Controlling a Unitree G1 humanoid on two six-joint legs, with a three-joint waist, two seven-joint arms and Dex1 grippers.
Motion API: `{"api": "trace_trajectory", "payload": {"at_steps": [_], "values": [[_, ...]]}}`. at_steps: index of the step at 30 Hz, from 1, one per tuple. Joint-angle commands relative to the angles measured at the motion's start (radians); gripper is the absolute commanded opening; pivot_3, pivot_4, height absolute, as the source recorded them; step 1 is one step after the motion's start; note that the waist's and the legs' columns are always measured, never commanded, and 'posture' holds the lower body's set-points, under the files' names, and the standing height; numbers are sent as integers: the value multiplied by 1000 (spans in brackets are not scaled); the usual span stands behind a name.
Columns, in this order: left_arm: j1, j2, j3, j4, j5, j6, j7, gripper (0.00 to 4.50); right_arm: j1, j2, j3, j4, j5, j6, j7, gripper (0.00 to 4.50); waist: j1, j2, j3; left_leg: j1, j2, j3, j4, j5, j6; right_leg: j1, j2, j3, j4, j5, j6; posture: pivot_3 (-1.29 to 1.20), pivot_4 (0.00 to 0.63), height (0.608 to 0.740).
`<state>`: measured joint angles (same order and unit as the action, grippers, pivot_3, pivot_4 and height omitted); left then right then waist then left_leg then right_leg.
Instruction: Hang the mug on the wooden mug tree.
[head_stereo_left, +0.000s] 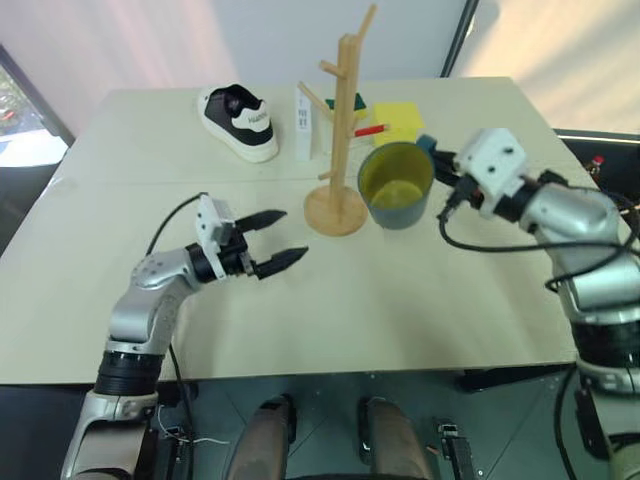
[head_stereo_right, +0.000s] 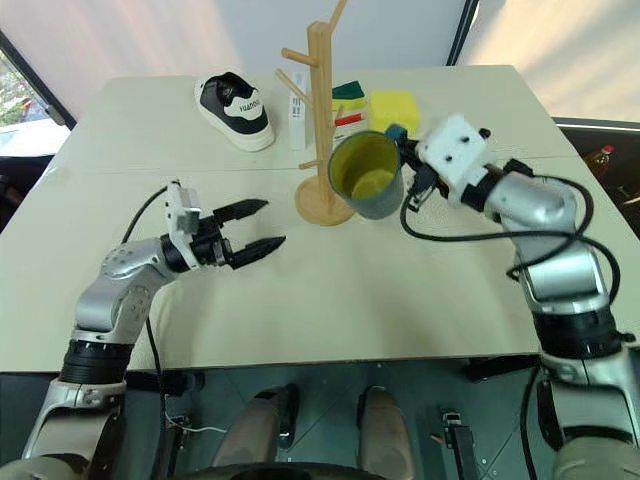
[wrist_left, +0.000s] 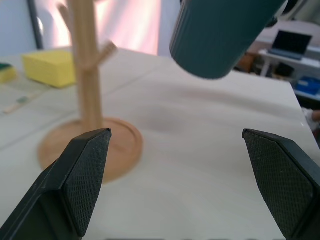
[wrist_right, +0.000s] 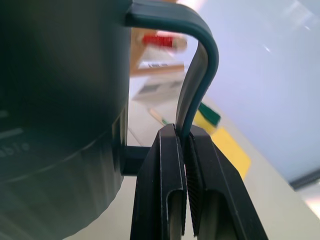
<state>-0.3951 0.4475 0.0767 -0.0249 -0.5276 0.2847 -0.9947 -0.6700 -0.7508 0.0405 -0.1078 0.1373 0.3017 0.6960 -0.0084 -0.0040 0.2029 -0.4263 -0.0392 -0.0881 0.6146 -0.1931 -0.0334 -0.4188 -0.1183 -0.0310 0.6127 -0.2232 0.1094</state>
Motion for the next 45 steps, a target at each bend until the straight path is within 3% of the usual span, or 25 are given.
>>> {"api": "trace_trajectory", "payload": {"at_steps": [1,8,34,38,43,45], "values": [[14,7,47,-58,-39,5,25,4500,-102,22,15,158,-32,-69,33,20,-3,-1,1,0,0,0,0,0,0,0,0,0,0,0,1,0,150,740],[42,16,75,-95,-57,18,69,4500,-209,68,29,325,-50,-166,87,20,-5,-1,1,1,0,1,0,0,0,-1,1,0,2,1,1,0,150,740],[54,31,84,-81,-57,0,89,4500,-404,211,96,624,-145,-289,159,20,-8,-1,1,1,1,3,0,0,0,-3,2,2,5,3,2,0,150,740],[56,33,86,-83,-57,1,90,4500,-409,219,88,636,-151,-296,159,1519,-9,-1,1,1,1,3,0,0,-1,-4,2,3,6,3,3,0,150,740],[57,34,88,-89,-58,2,95,4500,-404,198,72,617,-166,-305,128,4020,-9,-1,1,1,1,3,0,1,-1,-4,2,3,7,3,3,0,150,740],[58,35,88,-90,-57,1,98,4500,-392,180,57,595,-164,-303,116,4020,-9,-1,1,1,1,3,0,1,-1,-4,2,3,7,3,3,0,150,740]]}}
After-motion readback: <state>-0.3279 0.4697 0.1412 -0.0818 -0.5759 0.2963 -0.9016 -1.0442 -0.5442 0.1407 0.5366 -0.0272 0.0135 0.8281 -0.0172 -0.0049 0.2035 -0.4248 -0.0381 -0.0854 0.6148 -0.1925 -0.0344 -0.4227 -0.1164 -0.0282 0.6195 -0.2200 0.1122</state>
